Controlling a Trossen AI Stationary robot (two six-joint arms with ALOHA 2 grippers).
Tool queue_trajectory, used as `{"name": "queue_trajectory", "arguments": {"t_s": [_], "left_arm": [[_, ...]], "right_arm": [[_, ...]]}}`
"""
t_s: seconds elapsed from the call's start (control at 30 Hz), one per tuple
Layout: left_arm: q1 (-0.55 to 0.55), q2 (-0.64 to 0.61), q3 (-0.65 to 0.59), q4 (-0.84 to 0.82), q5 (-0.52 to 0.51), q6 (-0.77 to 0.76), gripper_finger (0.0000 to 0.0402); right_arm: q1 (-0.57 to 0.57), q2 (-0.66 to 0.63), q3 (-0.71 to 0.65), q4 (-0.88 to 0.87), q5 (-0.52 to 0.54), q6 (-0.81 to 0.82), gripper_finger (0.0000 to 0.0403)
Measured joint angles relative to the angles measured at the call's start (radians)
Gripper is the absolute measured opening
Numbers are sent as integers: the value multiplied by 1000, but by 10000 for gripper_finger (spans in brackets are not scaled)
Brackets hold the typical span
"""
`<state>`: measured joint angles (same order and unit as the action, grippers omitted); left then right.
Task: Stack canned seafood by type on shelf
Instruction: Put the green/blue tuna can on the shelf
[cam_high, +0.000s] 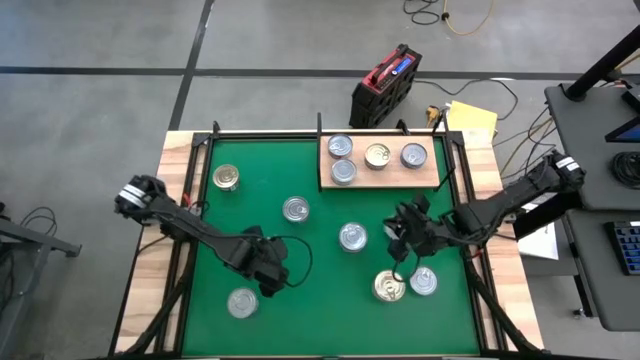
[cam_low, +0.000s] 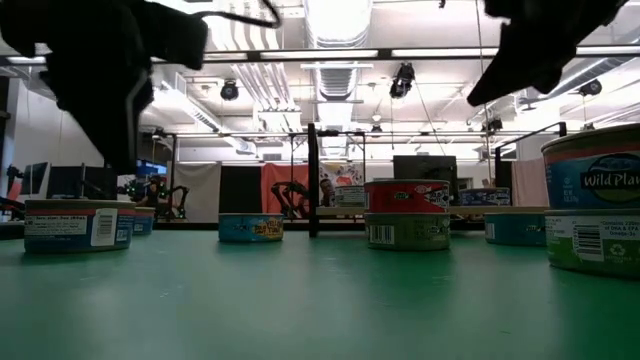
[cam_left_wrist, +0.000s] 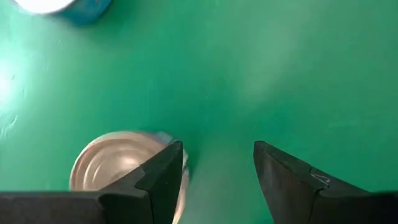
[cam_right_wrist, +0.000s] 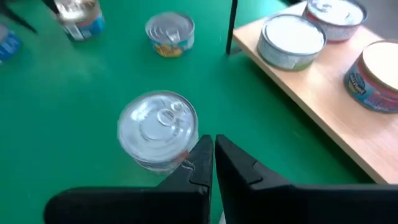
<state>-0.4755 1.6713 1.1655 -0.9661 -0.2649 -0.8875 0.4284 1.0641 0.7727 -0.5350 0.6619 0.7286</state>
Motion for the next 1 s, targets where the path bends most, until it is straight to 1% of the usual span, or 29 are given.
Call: {"name": "queue_trajectory", "arguments": {"t_s": [0.1,0.17,0.33,0.43,0.57,0.7,0.83,0.9,1.0], "left_arm": [[-8,65,64,0,-38,62,182],[-16,105,106,-2,-83,109,182],[-35,174,206,1,-190,195,182],[-37,198,244,19,-254,241,182],[-37,213,272,124,-322,353,182],[-36,220,280,250,-329,478,182],[-36,220,280,358,-336,582,182],[-37,220,279,403,-374,614,182],[-36,223,279,429,-441,640,182]], "right_arm": [[57,4,-3,23,75,42,9],[91,16,-3,59,100,47,9],[133,84,-3,133,101,47,9],[139,140,-3,159,100,64,9],[139,205,-3,156,99,118,9],[139,235,-3,155,94,168,9],[139,238,-3,159,93,170,9],[138,236,-3,159,95,170,9],[135,233,-3,159,100,149,9]]}}
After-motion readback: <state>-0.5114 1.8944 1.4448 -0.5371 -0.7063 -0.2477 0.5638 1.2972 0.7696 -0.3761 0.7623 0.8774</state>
